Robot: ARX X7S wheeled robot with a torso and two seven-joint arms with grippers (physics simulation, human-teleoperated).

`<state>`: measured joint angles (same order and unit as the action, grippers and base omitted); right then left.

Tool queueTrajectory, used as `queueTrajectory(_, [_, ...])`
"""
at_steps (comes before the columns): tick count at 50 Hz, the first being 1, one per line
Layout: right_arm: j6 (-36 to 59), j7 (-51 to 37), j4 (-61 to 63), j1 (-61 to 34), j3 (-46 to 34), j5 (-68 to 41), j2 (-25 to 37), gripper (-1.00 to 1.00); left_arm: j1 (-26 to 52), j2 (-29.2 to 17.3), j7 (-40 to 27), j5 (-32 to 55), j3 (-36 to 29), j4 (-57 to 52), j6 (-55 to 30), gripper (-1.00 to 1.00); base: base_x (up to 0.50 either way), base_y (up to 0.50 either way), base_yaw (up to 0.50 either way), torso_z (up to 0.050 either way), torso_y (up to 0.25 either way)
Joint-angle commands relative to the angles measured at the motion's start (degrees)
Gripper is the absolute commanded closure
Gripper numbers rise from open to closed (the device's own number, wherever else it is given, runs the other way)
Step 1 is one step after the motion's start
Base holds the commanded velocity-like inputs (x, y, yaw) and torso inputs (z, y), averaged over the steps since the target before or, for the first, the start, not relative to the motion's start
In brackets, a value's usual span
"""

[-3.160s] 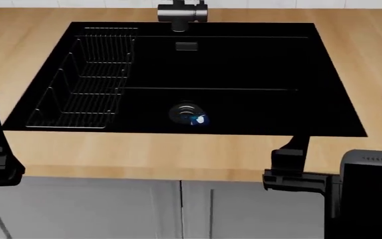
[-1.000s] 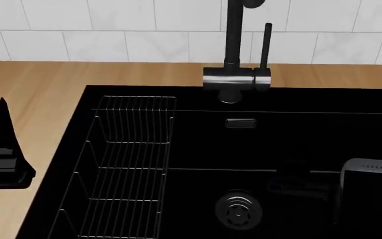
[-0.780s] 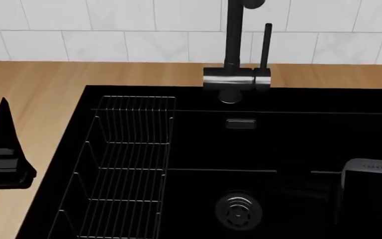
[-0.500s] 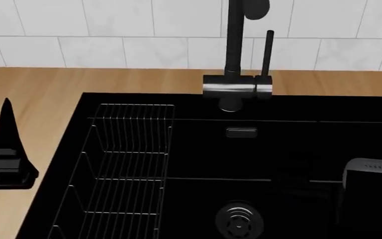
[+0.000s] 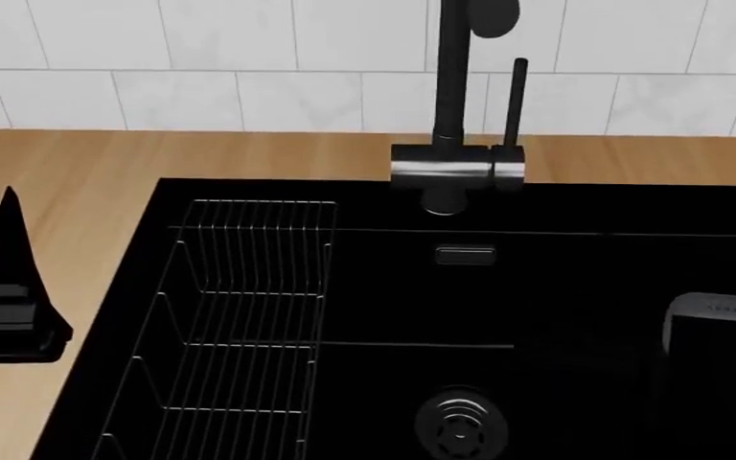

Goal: Turn the sink spout to the right.

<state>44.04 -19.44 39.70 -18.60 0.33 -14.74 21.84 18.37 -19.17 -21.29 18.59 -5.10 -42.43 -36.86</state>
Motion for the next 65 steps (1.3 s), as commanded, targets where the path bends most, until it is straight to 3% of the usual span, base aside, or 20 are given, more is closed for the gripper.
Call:
queueTrajectory(1, [5.7, -0.3, 3.0, -4.5, -2.0, -1.2, 0.4, -1.0, 0.2, -0.1, -0.1, 0.4, -0.2, -0.4, 0.1, -1.0, 0.0, 0.0, 0.0, 0.0, 0.0])
queueTrajectory(26, [24.3, -2.2, 13.6, -17.9, -3.7, -7.8, -3.0, -1.0, 0.4, -0.3, -0.1, 0.3, -1.9, 0.7, 0.6, -1.0, 0.0, 0.0, 0.0, 0.0, 0.0])
queueTrajectory(65, [25.3, -3.1, 12.0, -23.3, -6.6, -10.4, -5.3, -1.0, -0.3, -1.1, -0.5, 0.6, -2.6, 1.2, 1.7, -1.0, 0.0, 0.0, 0.0, 0.0, 0.0])
